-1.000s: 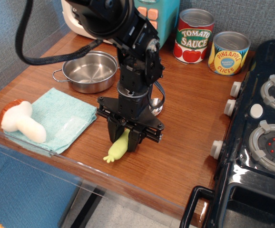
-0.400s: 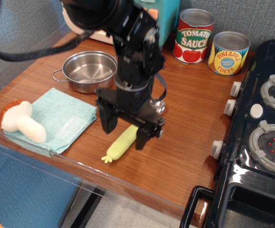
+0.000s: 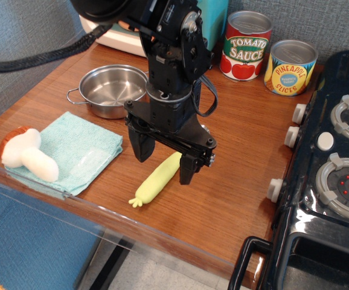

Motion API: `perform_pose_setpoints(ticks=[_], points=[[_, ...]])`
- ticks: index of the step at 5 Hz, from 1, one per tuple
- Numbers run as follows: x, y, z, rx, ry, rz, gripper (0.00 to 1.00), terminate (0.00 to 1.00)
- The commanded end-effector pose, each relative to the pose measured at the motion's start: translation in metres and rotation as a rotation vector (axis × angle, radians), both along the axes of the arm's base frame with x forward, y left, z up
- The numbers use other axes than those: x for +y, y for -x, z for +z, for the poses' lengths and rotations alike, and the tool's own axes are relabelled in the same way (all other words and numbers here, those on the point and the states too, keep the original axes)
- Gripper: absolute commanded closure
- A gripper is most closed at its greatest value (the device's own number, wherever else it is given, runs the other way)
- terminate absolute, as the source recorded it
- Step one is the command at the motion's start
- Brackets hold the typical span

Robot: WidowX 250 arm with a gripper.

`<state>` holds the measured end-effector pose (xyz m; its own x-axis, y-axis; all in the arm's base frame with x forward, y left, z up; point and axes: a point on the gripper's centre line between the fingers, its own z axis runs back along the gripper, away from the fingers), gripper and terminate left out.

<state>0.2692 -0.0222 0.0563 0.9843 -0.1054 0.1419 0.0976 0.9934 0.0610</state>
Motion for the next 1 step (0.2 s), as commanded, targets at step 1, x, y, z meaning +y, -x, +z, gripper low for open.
perform_pose_setpoints(ticks=[1], points=[[-0.0026, 0.0104, 0.0165, -0.05, 0.005, -0.006, 0.0, 1.0]])
